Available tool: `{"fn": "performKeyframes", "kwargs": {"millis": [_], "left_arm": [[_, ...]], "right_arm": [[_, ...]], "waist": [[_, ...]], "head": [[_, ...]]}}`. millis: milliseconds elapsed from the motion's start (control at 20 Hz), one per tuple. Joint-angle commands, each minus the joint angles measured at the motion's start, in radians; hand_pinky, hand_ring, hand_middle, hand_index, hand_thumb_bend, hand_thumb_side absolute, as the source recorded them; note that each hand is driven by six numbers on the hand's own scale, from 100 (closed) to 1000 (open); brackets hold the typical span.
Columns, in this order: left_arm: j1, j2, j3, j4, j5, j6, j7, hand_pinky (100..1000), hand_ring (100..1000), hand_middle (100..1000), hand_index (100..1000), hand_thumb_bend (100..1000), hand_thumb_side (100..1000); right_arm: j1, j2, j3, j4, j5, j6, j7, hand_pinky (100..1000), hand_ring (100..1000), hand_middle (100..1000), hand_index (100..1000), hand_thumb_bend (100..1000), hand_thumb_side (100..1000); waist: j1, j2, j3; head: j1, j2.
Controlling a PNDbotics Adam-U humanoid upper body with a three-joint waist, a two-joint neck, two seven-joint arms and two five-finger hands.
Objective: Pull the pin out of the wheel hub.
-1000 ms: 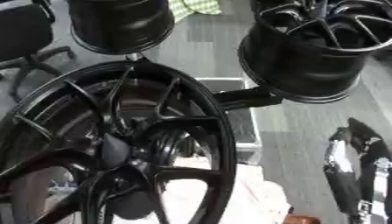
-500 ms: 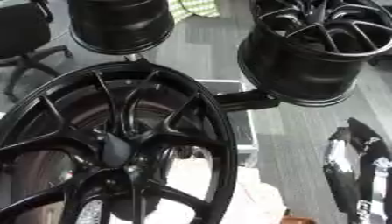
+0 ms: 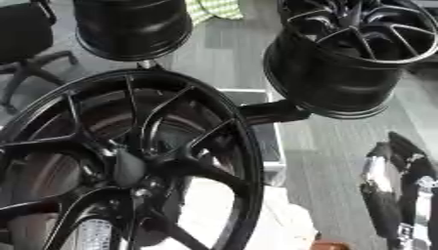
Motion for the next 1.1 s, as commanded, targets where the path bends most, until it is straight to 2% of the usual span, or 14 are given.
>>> {"fn": "performKeyframes", "kwargs": {"millis": [50, 150, 200, 550, 600, 700, 900, 950, 1050, 1100], "left_arm": [[-0.006, 0.034, 0.014, -0.006, -0.019, -0.019, -0.021, 922, 922, 836, 951, 100, 367], [-0.005, 0.031, 0.015, -0.008, -0.023, -0.021, -0.021, 920, 921, 835, 951, 100, 321], [-0.004, 0.03, 0.015, -0.008, -0.022, -0.021, -0.022, 917, 920, 833, 948, 100, 257], [-0.001, 0.026, 0.017, -0.004, -0.005, -0.029, -0.034, 912, 920, 833, 942, 100, 255], [-0.001, 0.024, 0.02, -0.003, 0.001, -0.027, -0.03, 882, 896, 802, 916, 100, 258], [0.002, 0.023, 0.02, -0.007, 0.019, -0.016, -0.017, 871, 888, 794, 906, 100, 260], [0.017, 0.021, 0.017, -0.069, 0.081, 0.021, 0.014, 850, 872, 779, 889, 100, 286], [0.022, 0.016, 0.016, -0.11, 0.114, 0.025, 0.022, 818, 845, 752, 870, 100, 359], [0.048, 0.003, 0.017, -0.234, 0.222, 0.032, 0.038, 789, 817, 732, 858, 100, 449], [0.064, 0.0, 0.019, -0.296, 0.275, 0.044, 0.045, 789, 817, 732, 858, 100, 449]], "right_arm": [[-0.006, -0.011, -0.008, -0.018, 0.0, -0.004, -0.001, 880, 862, 639, 794, 100, 563], [-0.007, -0.011, -0.008, -0.018, 0.0, -0.005, 0.0, 879, 862, 639, 794, 100, 563], [-0.007, -0.011, -0.008, -0.018, 0.0, -0.005, 0.0, 879, 862, 639, 794, 100, 564], [-0.006, -0.01, -0.008, -0.018, -0.002, -0.005, 0.0, 879, 862, 639, 794, 100, 563], [-0.006, -0.009, -0.008, -0.018, -0.002, -0.005, 0.0, 879, 862, 639, 794, 100, 561], [-0.006, -0.009, -0.008, -0.018, -0.001, -0.005, 0.0, 879, 862, 639, 793, 100, 559], [-0.005, -0.01, -0.009, -0.018, 0.0, -0.005, -0.001, 879, 862, 639, 793, 100, 559], [-0.005, -0.011, -0.009, -0.018, 0.0, -0.006, -0.001, 879, 862, 639, 793, 100, 556], [-0.005, -0.015, -0.009, -0.018, 0.001, -0.008, 0.0, 879, 862, 639, 793, 100, 553], [-0.004, -0.016, -0.01, -0.018, 0.002, -0.009, 0.0, 879, 862, 639, 793, 100, 553]], "waist": [[0.008, -0.018, 0.0], [0.008, -0.018, 0.0], [0.008, -0.019, 0.0], [0.007, -0.019, 0.0], [0.007, -0.019, 0.0], [0.007, -0.02, 0.0], [0.007, -0.022, 0.002], [0.006, -0.023, 0.002], [0.003, -0.025, 0.003], [0.003, -0.025, 0.003]], "head": [[0.001, -0.01], [0.003, -0.011], [0.003, -0.011], [0.005, -0.013], [0.004, -0.013], [0.004, -0.013], [0.004, -0.012], [0.004, -0.011], [0.003, -0.009], [0.003, -0.009]]}}
